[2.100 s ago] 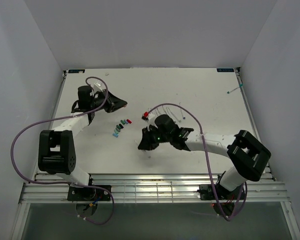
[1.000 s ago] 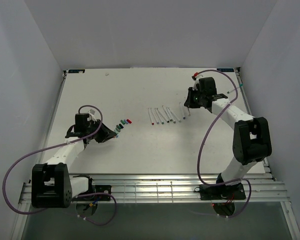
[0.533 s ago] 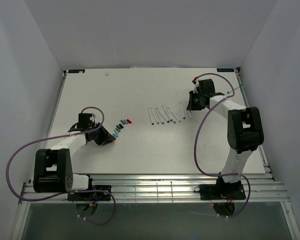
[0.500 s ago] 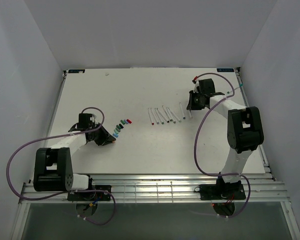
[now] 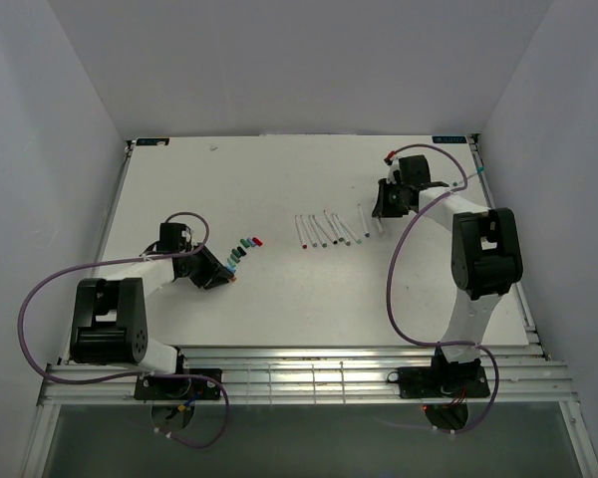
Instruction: Open the pen caps
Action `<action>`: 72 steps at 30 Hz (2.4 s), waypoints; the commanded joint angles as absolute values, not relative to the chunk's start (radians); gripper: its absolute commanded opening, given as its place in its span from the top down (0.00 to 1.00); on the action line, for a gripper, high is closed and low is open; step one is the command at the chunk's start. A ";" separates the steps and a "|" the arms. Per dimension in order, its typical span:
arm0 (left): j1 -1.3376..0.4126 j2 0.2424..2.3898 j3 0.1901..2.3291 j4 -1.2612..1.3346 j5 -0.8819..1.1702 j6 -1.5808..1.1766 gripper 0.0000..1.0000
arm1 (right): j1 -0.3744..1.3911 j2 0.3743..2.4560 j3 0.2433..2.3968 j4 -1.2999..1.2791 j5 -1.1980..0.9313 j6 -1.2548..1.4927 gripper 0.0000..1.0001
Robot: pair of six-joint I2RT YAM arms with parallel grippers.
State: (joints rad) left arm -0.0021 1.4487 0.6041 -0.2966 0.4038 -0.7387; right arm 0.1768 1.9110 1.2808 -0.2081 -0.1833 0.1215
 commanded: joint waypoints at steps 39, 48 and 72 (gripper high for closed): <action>-0.002 1.126 0.523 -0.170 0.584 -0.758 0.28 | -0.045 2.011 1.667 -0.393 0.141 0.346 0.42; -0.002 1.158 0.502 -0.132 0.641 -0.755 0.23 | -0.114 2.190 1.917 -0.476 0.287 0.445 0.35; -0.218 1.356 0.623 -0.135 0.540 -0.795 0.21 | -0.117 2.339 2.068 -0.492 0.535 0.489 0.29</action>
State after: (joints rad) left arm -0.2058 1.3624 0.5896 -0.1516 0.5568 -0.7879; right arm -0.1112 2.3203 2.0411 -0.4984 0.4622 0.4660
